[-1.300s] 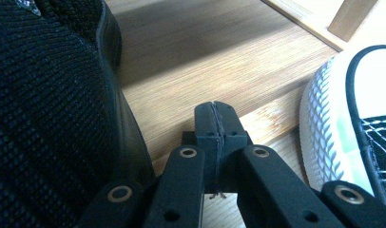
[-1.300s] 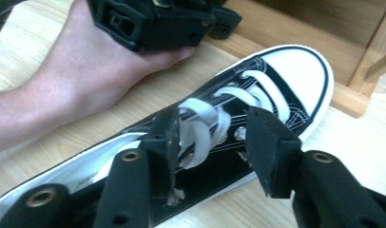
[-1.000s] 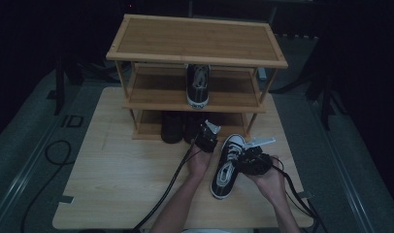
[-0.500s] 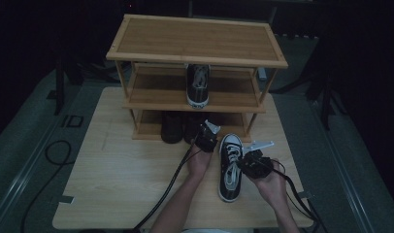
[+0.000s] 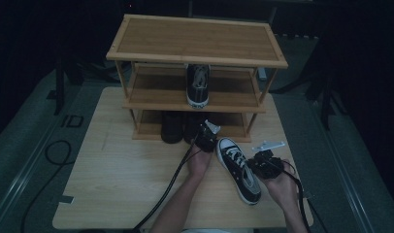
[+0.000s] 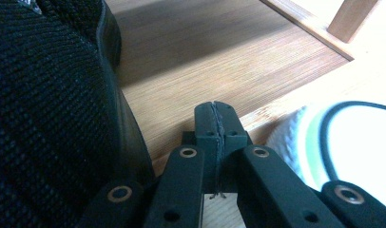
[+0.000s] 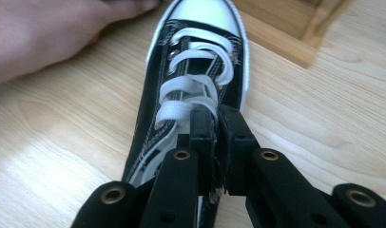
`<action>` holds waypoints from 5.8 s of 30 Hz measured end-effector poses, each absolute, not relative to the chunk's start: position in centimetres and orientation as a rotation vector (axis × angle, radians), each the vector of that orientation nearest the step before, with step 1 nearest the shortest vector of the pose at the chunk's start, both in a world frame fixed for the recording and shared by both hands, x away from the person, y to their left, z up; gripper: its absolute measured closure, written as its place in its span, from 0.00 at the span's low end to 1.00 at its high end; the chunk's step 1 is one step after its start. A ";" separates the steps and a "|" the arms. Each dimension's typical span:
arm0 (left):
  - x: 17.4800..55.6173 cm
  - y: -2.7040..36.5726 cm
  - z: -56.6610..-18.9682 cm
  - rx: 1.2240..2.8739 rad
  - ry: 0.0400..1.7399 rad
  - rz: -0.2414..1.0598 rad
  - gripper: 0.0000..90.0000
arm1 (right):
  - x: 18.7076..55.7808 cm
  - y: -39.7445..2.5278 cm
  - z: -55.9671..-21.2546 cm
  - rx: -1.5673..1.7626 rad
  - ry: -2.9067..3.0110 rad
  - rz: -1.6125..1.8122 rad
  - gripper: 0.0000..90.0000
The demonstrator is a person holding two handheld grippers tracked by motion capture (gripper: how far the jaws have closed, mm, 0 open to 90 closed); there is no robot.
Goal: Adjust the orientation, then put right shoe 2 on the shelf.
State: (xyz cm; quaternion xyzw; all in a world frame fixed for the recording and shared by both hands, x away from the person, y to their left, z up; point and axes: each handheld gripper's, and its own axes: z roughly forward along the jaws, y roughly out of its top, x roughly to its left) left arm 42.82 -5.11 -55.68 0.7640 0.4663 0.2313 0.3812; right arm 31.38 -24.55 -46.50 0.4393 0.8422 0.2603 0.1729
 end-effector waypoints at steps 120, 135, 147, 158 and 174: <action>42.8 -5.1 -55.7 1.952 1.189 0.588 1.00 | 34.0 -29.8 -40.5 1.168 2.417 0.941 0.98; 42.8 -5.1 -55.7 1.950 1.189 0.585 1.00 | 34.2 -30.0 -38.7 1.111 2.415 0.975 0.98; 42.9 -5.1 -55.7 1.944 1.191 0.583 1.00 | 34.3 -30.0 -37.4 1.076 2.410 1.003 0.98; 42.9 -5.0 -55.7 1.946 1.190 0.585 1.00 | 34.5 -29.8 -36.6 1.049 2.416 1.034 0.98; 42.9 -5.0 -55.7 1.947 1.187 0.581 1.00 | 34.1 -30.0 -35.4 1.012 2.417 1.086 0.98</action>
